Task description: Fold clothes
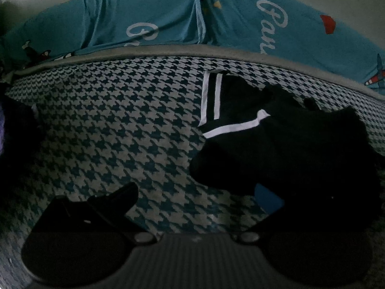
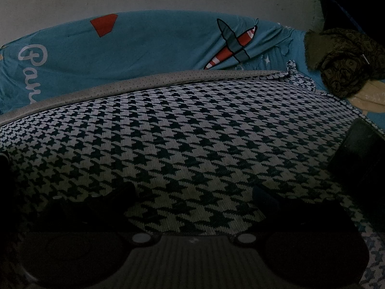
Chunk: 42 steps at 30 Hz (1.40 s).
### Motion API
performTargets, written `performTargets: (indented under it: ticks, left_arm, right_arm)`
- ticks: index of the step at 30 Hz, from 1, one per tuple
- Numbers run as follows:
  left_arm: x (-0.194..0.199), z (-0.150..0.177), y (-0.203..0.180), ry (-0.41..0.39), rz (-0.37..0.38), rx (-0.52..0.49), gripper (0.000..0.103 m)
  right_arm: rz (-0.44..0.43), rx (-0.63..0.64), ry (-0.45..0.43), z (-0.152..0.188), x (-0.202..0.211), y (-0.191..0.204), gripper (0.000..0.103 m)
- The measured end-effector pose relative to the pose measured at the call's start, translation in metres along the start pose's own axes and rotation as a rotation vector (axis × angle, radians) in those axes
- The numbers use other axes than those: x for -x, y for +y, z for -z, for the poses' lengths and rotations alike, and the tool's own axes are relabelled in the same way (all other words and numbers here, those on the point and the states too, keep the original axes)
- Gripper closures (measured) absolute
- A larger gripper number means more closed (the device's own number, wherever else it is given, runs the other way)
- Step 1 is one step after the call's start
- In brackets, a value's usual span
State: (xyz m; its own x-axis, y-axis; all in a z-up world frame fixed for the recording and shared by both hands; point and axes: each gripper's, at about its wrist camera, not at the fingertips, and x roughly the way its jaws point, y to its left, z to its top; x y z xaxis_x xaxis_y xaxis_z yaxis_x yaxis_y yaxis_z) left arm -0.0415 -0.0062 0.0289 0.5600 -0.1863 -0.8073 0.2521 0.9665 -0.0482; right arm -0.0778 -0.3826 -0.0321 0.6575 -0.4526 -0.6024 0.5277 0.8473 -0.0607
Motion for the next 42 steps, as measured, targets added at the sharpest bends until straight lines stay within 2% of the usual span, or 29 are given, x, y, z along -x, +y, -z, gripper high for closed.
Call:
performTargets:
  ticks: [21,42]
  left_arm:
    - [0.021,0.005,0.005,0.000,0.025,0.020,0.000]
    - [0.057,0.029,0.002,-0.009,0.060,-0.001,0.000]
  right_arm:
    - [-0.001,0.000,-0.001,0.000,0.000,0.000,0.000]
    - [-0.002,-0.001,-0.002,0.000,0.000,-0.001,0.000]
